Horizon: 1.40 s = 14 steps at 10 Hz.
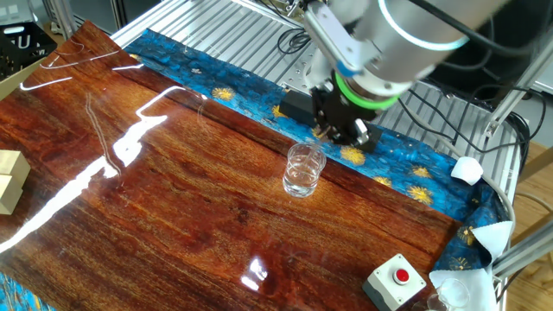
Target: Stir the beaker with a glass rod
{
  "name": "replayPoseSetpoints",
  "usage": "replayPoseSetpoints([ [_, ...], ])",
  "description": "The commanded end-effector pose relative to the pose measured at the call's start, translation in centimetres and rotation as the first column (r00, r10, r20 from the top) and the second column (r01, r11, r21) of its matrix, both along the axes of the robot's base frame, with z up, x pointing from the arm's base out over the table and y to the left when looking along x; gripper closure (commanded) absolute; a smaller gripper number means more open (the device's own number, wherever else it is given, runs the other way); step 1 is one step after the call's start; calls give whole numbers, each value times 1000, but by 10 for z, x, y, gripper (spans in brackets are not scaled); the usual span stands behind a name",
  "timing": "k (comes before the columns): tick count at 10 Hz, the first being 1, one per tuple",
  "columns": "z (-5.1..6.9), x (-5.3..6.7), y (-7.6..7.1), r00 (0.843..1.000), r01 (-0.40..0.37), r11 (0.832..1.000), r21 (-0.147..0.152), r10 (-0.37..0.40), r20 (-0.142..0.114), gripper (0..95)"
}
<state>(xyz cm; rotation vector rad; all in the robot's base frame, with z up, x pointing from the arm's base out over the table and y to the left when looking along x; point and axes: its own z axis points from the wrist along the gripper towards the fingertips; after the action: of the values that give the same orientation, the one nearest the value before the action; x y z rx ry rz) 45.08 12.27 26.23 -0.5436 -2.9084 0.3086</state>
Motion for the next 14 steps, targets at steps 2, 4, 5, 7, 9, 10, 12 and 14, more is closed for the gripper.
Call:
replayPoseSetpoints([
  [2, 6, -7, -9, 1000, -2, 997, 77, 1, 14, 950],
  [4, 8, -9, -12, 1000, -15, 996, 83, 13, 24, 950],
  [5, 9, -11, -13, 999, -35, 995, 92, 31, 43, 950],
  [7, 10, -14, -16, 996, -55, 991, 122, 47, 74, 950],
  [9, 10, -18, -17, 994, -66, 990, 125, 55, 91, 950],
  [10, 11, -20, -19, 993, -68, 988, 141, 53, 102, 950],
  [12, 11, -24, -21, 989, -80, 984, 157, 59, 136, 950],
  [14, 11, -26, -21, 985, -87, 983, 163, 60, 161, 950],
])
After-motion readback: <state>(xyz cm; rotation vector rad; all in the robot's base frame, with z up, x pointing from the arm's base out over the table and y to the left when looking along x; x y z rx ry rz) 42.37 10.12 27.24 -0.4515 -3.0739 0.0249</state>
